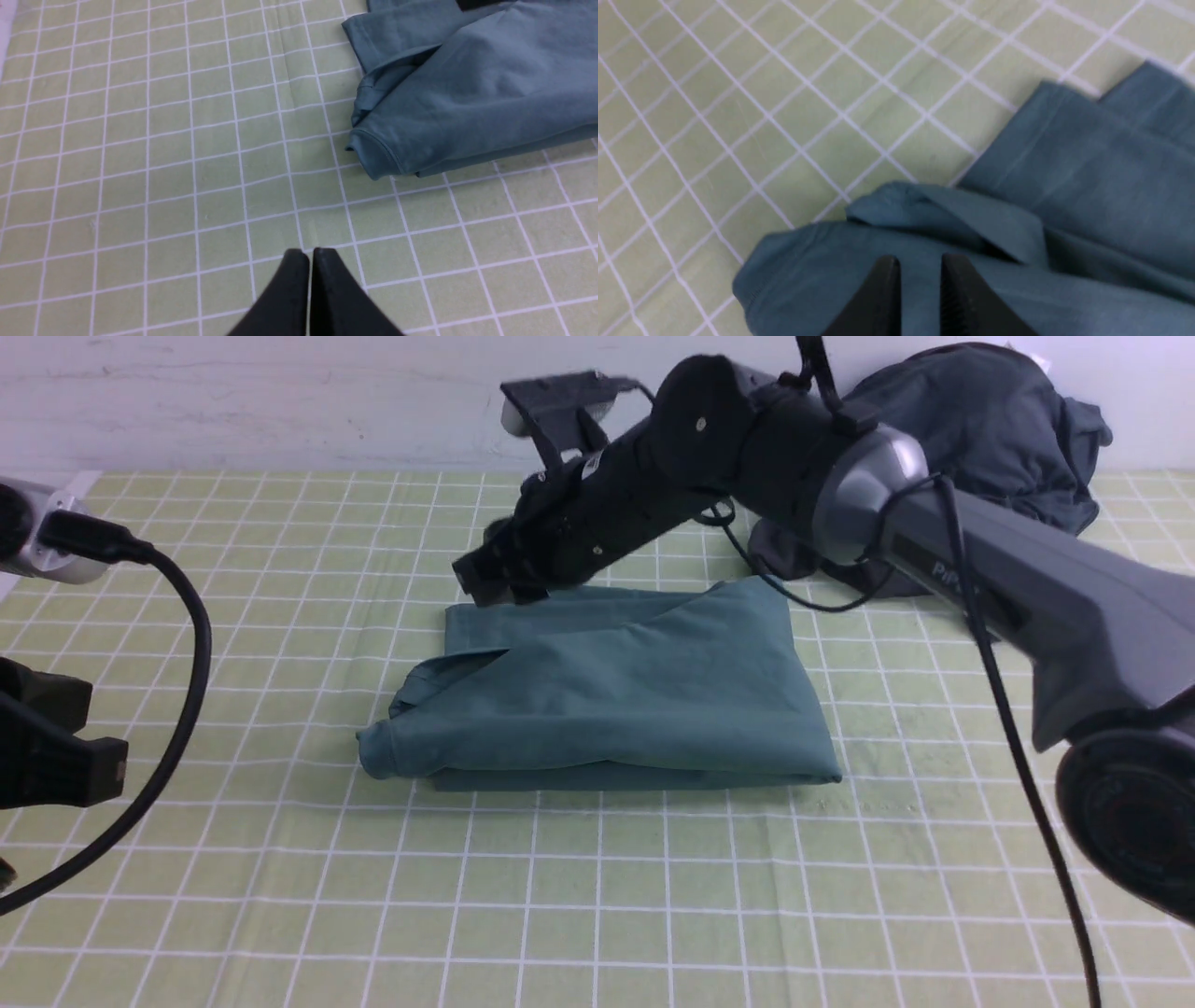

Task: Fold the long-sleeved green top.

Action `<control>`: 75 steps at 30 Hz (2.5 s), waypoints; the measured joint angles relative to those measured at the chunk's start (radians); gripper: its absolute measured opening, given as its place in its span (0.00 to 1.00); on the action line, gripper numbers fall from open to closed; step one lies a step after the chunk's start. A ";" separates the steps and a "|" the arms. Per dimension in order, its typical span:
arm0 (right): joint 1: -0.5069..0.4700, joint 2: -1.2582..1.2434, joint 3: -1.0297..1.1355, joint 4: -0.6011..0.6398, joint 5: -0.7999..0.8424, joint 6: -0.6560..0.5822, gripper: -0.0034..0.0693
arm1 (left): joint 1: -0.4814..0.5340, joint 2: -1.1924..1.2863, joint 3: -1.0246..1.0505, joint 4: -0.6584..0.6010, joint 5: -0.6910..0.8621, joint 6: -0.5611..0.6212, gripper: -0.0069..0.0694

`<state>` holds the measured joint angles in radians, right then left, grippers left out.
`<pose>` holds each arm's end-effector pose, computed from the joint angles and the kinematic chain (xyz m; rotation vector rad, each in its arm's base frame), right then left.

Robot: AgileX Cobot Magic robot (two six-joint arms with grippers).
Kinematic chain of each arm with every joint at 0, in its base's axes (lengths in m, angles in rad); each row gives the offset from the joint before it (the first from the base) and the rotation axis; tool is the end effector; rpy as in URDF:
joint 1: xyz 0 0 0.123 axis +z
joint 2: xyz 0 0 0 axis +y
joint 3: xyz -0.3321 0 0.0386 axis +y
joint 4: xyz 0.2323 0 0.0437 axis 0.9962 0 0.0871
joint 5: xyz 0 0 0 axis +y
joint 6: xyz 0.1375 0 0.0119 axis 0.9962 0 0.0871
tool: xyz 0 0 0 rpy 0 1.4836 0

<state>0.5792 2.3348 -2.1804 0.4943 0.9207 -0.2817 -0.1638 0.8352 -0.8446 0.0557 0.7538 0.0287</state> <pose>0.4490 0.3560 0.2414 -0.8464 2.4060 0.7324 0.1457 -0.0187 0.3568 0.2382 2.2139 -0.0093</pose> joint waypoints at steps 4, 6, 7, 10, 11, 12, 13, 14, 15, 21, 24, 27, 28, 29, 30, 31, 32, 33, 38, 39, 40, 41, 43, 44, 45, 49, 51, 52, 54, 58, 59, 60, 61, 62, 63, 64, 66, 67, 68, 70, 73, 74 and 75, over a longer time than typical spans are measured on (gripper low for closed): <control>0.029 0.071 0.000 0.012 0.013 0.006 0.07 | 0.000 0.000 0.000 -0.001 -0.001 0.000 0.09; 0.064 0.107 0.001 0.031 0.014 0.005 0.04 | 0.000 0.000 0.000 -0.001 -0.001 0.000 0.09; 0.080 0.118 0.001 0.037 0.014 0.004 0.03 | 0.000 0.000 0.000 -0.001 -0.001 0.000 0.09; 0.111 0.128 0.000 0.072 0.005 0.001 0.03 | 0.000 0.000 0.000 -0.001 -0.002 0.000 0.09; 0.113 0.122 -0.009 0.082 0.000 0.000 0.03 | 0.000 0.000 0.000 -0.001 -0.002 0.000 0.09; 0.114 0.117 -0.021 0.083 -0.002 -0.002 0.03 | 0.000 -0.004 0.000 -0.001 -0.002 0.000 0.09; 0.112 0.109 -0.038 0.081 -0.007 -0.004 0.03 | 0.000 -0.011 0.000 -0.001 -0.002 0.001 0.09; 0.110 0.098 -0.059 0.080 -0.007 -0.011 0.03 | 0.000 -0.023 0.001 -0.001 -0.005 0.004 0.09; 0.106 0.085 -0.085 0.076 -0.005 -0.021 0.03 | 0.000 -0.042 0.002 -0.001 -0.009 0.009 0.09; 0.066 -0.137 -0.247 -0.088 0.125 -0.074 0.03 | 0.000 -0.284 0.076 0.061 -0.157 0.053 0.09; 0.025 -0.279 -0.235 -0.167 0.187 -0.074 0.03 | 0.000 -0.380 0.179 0.093 -0.262 0.053 0.09; -0.032 -0.412 -0.146 -0.234 0.202 -0.075 0.03 | 0.000 -0.462 0.283 0.114 -0.378 0.053 0.09; -0.078 -0.503 -0.070 -0.281 0.191 -0.075 0.03 | 0.000 -0.501 0.350 0.129 -0.470 0.053 0.09; -0.108 -0.559 -0.008 -0.312 0.174 -0.075 0.03 | 0.000 -0.527 0.389 0.140 -0.526 0.053 0.09; -0.137 -0.615 0.059 -0.342 0.147 -0.075 0.03 | 0.000 -0.550 0.424 0.150 -0.581 0.053 0.09; -0.170 -0.685 0.163 -0.372 0.103 -0.075 0.03 | 0.000 -0.576 0.457 0.163 -0.636 0.053 0.09; -0.193 -0.744 0.245 -0.392 0.060 -0.075 0.03 | 0.000 -0.599 0.492 0.174 -0.678 0.053 0.09; -0.201 -0.768 0.263 -0.398 0.040 -0.075 0.03 | 0.000 -0.602 0.497 0.176 -0.684 0.053 0.09; -0.241 -1.081 0.752 -0.418 -0.301 -0.099 0.03 | 0.000 -0.646 0.602 0.185 -0.730 0.053 0.09; -0.241 -1.163 0.858 -0.417 -0.407 -0.103 0.03 | 0.000 -0.646 0.617 0.185 -0.730 0.053 0.09; -0.241 -1.217 0.964 -0.414 -0.482 -0.103 0.03 | 0.000 -0.646 0.629 0.185 -0.729 0.053 0.09; -0.241 -1.298 1.068 -0.414 -0.589 -0.103 0.03 | 0.000 -0.646 0.639 0.186 -0.729 0.053 0.09; -0.241 -1.414 1.268 -0.414 -0.747 -0.092 0.03 | 0.000 -0.646 0.654 0.187 -0.728 0.053 0.09; -0.241 -1.489 1.381 -0.414 -0.864 -0.075 0.03 | 0.000 -0.646 0.663 0.188 -0.728 0.053 0.09; -0.241 -1.502 1.399 -0.413 -0.864 -0.072 0.03 | 0.000 -0.646 0.664 0.188 -0.728 0.053 0.09; -0.241 -1.733 1.757 -0.411 -1.215 0.010 0.03 | 0.000 -0.646 0.692 0.188 -0.724 0.053 0.09; -0.241 -1.805 1.875 -0.411 -1.317 0.030 0.03 | 0.000 -0.646 0.702 0.188 -0.719 0.053 0.09; -0.241 -1.845 1.945 -0.411 -1.371 0.035 0.03 | 0.000 -0.646 0.705 0.188 -0.709 0.053 0.09; -0.241 -1.886 2.018 -0.411 -1.411 0.036 0.03 | 0.000 -0.646 0.705 0.188 -0.699 0.053 0.09; -0.241 -1.960 2.179 -0.411 -1.438 0.040 0.03 | 0.000 -0.646 0.705 0.189 -0.698 0.053 0.09; -0.241 -1.967 2.198 -0.410 -1.428 0.041 0.03 | 0.000 -0.646 0.705 0.189 -0.697 0.053 0.09; -0.241 -1.970 2.204 -0.410 -1.405 0.042 0.03 | 0.000 -0.646 0.705 0.189 -0.697 0.053 0.09; -0.241 -1.971 2.205 -0.410 -1.391 0.042 0.03 | 0.000 -0.646 0.705 0.189 -0.697 0.053 0.09; -0.241 -1.972 2.205 -0.411 -1.322 0.043 0.03 | 0.000 -0.646 0.705 0.189 -0.697 0.053 0.09; -0.241 -1.972 2.205 -0.411 -1.278 0.043 0.03 | 0.000 -0.646 0.705 0.189 -0.697 0.053 0.09; -0.241 -1.972 2.205 -0.411 -1.269 0.043 0.03 | 0.000 -0.646 0.705 0.189 -0.697 0.053 0.09; -0.241 -1.972 2.205 -0.411 -1.173 0.043 0.03 | 0.000 -0.646 0.705 0.189 -0.697 0.053 0.09; -0.241 -1.973 2.205 -0.411 -1.134 0.043 0.03 | 0.000 -0.646 0.705 0.189 -0.697 0.053 0.09; -0.241 -1.980 2.205 -0.411 -1.088 0.043 0.03 | 0.000 -0.646 0.705 0.189 -0.697 0.053 0.09; -0.248 -2.027 2.205 -0.411 -0.999 0.043 0.03 | 0.000 -0.646 0.705 0.189 -0.697 0.053 0.09; -0.301 -2.162 2.205 -0.411 -0.807 0.044 0.03 | 0.000 -0.646 0.705 0.189 -0.696 0.053 0.09; -0.312 -2.173 2.205 -0.411 -0.783 0.044 0.03 | 0.000 -0.646 0.705 0.189 -0.696 0.053 0.09; -0.343 -2.228 2.205 -0.411 -0.725 0.049 0.03 | 0.000 -0.646 0.705 0.189 -0.696 0.053 0.09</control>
<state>0.2363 0.1068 0.0249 0.0833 0.1962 -0.2331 -0.1638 0.1891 -0.1400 0.2446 0.0579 0.0819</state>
